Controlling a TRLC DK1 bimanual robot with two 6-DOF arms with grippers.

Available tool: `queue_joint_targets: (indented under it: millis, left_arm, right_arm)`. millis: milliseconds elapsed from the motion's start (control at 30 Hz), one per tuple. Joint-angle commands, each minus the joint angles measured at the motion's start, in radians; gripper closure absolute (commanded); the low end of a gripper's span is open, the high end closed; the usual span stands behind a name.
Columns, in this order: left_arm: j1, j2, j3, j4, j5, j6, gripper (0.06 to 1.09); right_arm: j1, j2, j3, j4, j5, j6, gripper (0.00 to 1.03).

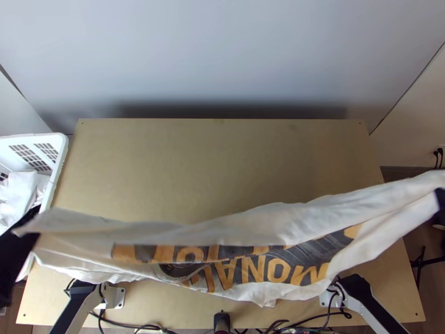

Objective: Fold the t-shirt

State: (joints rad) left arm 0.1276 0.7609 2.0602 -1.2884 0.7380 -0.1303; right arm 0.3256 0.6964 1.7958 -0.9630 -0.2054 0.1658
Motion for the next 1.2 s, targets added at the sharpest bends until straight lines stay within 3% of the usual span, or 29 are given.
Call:
queue_joint_targets:
  millis: [0,267,500,633,933,1167]
  left_arm:
    - [-0.005,-0.052,-0.041,-0.13,0.037,0.034,1.05]
    - [-0.022,-0.1,-0.081,-0.181,0.038,0.037,1.05]
    - [0.009,-0.17,-0.316,-0.172,0.043,0.077,1.05]
    - [0.038,-0.198,-0.471,-0.132,0.047,0.127,1.05]
    - [0.046,-0.144,-0.735,0.106,0.044,0.132,1.05]
    - [0.012,-0.067,-0.931,0.29,-0.011,0.146,1.05]
  right_arm:
    - [-0.022,-0.046,-0.047,-0.117,-0.051,0.018,1.0]
    - [-0.04,-0.066,-0.024,-0.215,-0.065,0.008,1.0]
    - [-0.042,-0.163,-0.279,-0.183,-0.084,0.021,1.0]
    - [-0.039,-0.201,-0.444,-0.094,-0.092,0.034,1.0]
    - [-0.017,-0.147,-0.682,0.136,-0.092,0.014,1.0]
    - [-0.019,-0.046,-0.831,0.339,-0.092,0.011,1.0]
